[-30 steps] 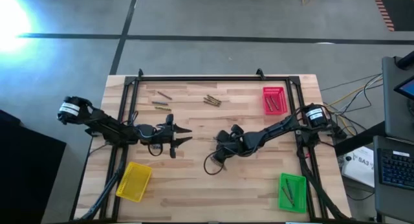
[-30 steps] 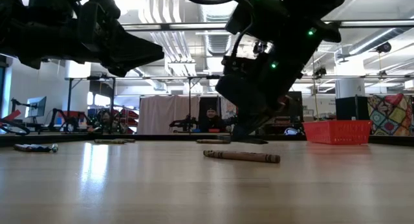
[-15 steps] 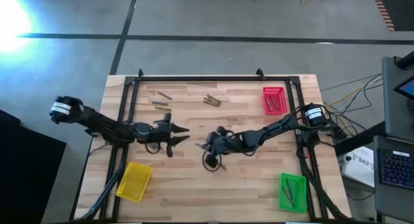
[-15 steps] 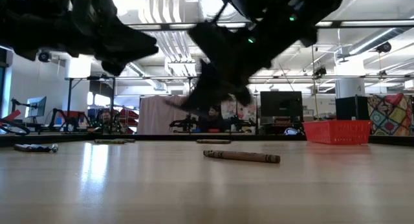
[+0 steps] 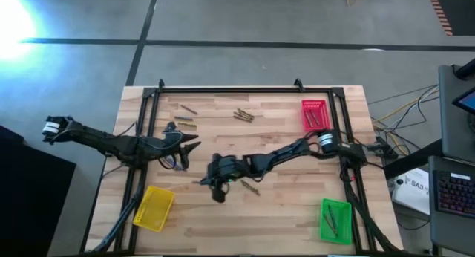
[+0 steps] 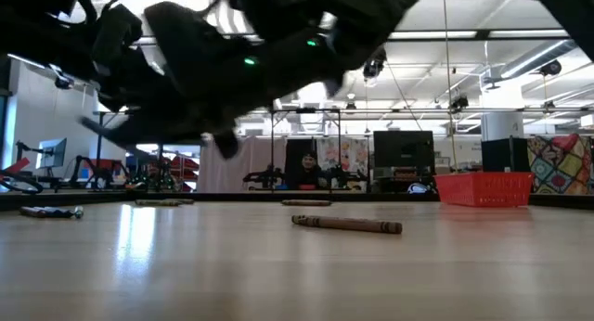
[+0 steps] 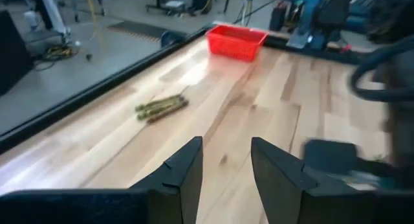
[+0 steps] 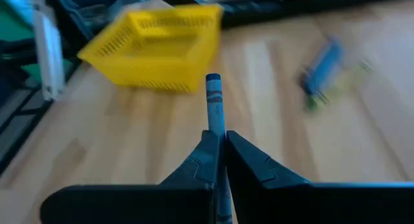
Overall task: Sort crayons
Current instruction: Put the blue crayon into the yellow bin
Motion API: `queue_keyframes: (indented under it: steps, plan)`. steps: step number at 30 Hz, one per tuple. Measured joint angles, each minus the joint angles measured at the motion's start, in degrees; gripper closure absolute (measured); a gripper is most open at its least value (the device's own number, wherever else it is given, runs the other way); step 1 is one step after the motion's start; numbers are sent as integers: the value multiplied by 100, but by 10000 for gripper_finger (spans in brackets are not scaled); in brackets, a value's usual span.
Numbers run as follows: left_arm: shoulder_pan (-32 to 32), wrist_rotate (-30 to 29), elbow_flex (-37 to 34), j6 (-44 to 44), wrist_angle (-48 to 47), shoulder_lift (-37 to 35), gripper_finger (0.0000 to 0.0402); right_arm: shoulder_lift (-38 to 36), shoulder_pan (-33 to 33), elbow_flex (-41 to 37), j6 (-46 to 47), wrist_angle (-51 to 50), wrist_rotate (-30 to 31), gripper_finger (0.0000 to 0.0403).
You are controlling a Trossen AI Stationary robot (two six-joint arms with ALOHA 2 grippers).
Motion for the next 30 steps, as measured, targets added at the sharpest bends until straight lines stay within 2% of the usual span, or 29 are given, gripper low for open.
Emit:
queue_keyframes:
  steps: [6,9,12,14,19,23,30]
  plan:
    - [0,-42,0,-197,-453,17,287,616,20,1389,-355,-855,-571,391]
    - [0,358,-4,-335,-624,44,287,842,43,1992,-563,-1416,-674,391]
    - [-11,819,-2,-411,-582,23,287,951,70,2342,-691,-1876,-607,391]
    - [-14,934,0,-447,-499,12,287,904,84,2349,-678,-2137,-233,391]
    - [-138,943,-2,-397,-533,-148,287,319,84,1573,-721,-2117,835,391]
    - [-433,862,-102,-183,-121,-248,287,-387,25,371,-645,-1069,1161,391]
    - [-634,976,-869,441,2299,-183,287,-1535,3,-1825,-632,1561,2043,391]
